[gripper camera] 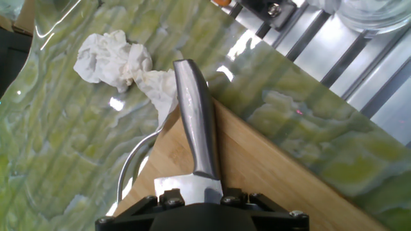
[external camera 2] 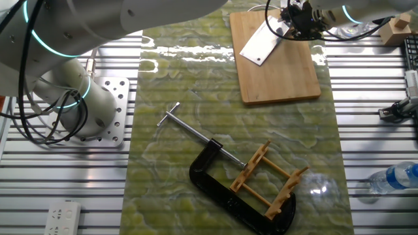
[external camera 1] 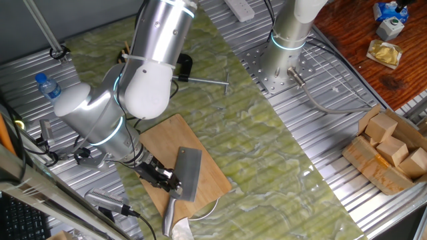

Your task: Put the knife on the knife rack

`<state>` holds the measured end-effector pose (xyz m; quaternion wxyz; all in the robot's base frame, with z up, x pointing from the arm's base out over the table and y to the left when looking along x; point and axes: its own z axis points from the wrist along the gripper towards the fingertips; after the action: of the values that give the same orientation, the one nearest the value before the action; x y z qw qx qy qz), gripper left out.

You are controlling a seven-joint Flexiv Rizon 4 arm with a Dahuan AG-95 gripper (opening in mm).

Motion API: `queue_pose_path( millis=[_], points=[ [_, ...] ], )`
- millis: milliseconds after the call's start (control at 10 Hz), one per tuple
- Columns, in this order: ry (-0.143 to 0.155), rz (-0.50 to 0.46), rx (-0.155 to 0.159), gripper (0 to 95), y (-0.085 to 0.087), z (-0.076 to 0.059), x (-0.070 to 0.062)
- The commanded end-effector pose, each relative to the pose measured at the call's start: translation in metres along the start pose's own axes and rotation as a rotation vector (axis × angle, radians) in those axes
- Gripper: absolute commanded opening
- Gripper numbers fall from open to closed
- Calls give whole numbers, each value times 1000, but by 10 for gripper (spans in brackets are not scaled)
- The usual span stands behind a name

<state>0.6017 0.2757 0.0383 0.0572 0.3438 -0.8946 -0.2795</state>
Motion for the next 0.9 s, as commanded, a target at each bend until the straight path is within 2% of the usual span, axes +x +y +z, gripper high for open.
queue_pose_path(
  millis=[100,900],
  points=[
    [-1,0,1,380,1,-1,0],
    [2,15,7,380,1,0,1]
  ],
)
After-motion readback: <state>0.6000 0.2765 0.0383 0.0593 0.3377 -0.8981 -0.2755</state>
